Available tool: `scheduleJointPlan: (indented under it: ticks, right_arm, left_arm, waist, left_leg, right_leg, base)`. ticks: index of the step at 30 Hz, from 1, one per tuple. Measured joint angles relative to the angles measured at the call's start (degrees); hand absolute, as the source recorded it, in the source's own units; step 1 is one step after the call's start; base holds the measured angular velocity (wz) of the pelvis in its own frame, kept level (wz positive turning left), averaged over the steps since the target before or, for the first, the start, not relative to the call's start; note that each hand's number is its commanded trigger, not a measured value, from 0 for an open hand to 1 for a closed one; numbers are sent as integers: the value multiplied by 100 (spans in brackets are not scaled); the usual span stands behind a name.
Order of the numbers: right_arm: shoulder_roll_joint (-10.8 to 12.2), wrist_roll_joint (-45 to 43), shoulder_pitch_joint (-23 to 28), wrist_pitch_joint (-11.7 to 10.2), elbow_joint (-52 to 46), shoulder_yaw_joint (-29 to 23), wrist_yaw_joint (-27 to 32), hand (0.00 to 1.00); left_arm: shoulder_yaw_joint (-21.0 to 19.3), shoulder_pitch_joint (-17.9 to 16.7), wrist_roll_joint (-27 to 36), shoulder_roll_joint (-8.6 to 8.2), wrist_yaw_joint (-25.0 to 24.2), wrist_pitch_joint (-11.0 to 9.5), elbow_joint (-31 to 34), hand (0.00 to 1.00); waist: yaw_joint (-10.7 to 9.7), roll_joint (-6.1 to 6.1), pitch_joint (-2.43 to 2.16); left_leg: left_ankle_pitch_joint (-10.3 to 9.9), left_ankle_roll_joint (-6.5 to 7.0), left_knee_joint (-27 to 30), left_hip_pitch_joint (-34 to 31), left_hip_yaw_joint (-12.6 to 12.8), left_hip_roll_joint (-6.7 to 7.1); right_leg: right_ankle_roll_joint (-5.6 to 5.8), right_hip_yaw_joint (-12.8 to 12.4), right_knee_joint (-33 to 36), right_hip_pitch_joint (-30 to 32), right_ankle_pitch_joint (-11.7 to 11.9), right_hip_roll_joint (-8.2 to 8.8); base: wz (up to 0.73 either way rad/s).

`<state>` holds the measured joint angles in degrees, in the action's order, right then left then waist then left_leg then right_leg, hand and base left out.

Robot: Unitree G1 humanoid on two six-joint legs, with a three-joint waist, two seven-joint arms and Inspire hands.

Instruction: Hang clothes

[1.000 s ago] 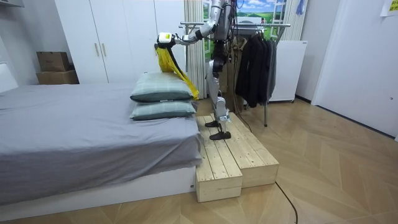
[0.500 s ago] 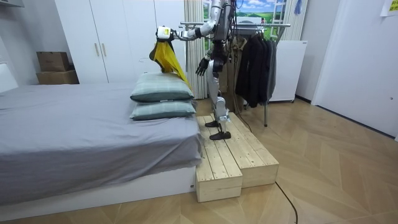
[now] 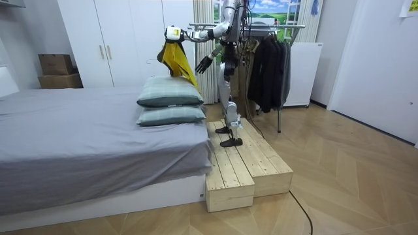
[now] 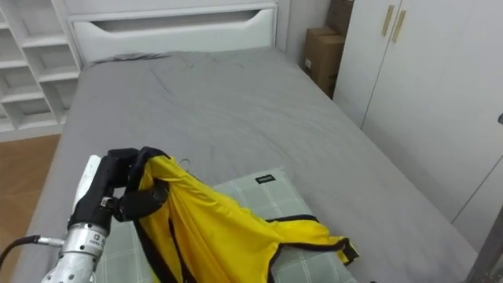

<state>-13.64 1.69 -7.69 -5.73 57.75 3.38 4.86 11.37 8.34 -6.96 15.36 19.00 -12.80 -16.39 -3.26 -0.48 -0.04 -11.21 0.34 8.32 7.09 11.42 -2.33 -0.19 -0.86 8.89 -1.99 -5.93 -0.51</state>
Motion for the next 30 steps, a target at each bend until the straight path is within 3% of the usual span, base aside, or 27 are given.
scheduleJointPlan:
  ticks: [7,14,17,20,25,30]
  right_arm:
    - [-29,-8,-80,-180,-299,1,38,0]
    - [-24,-255,-157,-193,-685,142,-47,0]
    - [-15,-306,-178,-190,-716,324,-142,0]
    - [-14,-446,-177,-180,-878,333,-257,0]
    - [-29,-421,-286,-281,-1178,319,-269,0]
    - [-58,-377,-400,-305,-1178,316,-323,0]
  left_arm:
    - [0,4,-30,13,1,1,398,100]
    - [1,32,-1068,136,-63,11,1093,100]
    - [2,41,-1140,145,-133,37,1190,100]
    - [1,43,-1301,207,-239,127,1475,100]
    - [-2,50,-1826,338,-258,122,2025,100]
    - [-3,51,-1898,443,-311,105,2438,100]
  waist:
    - [4,13,28]
    - [34,84,60]
    - [30,157,78]
    - [42,192,73]
    - [61,216,71]
    - [163,255,55]
  left_leg:
    - [0,0,-4,49,-57,2]
    - [-1,0,-6,27,-53,4]
    - [-1,0,-6,28,-60,4]
    - [0,0,-4,7,-74,6]
    - [0,0,2,58,-80,4]
    - [0,0,3,54,-80,8]
  right_leg:
    - [4,48,-17,-82,-10,7]
    - [5,42,-24,-57,-11,6]
    - [5,55,-26,-66,-11,14]
    - [5,87,-23,-50,-12,23]
    - [5,126,-30,-114,-13,31]
    - [6,131,-30,-107,-13,34]
  base:
    - [3]
    - [1]
    - [0]
    - [0]
    - [1]
    - [0]
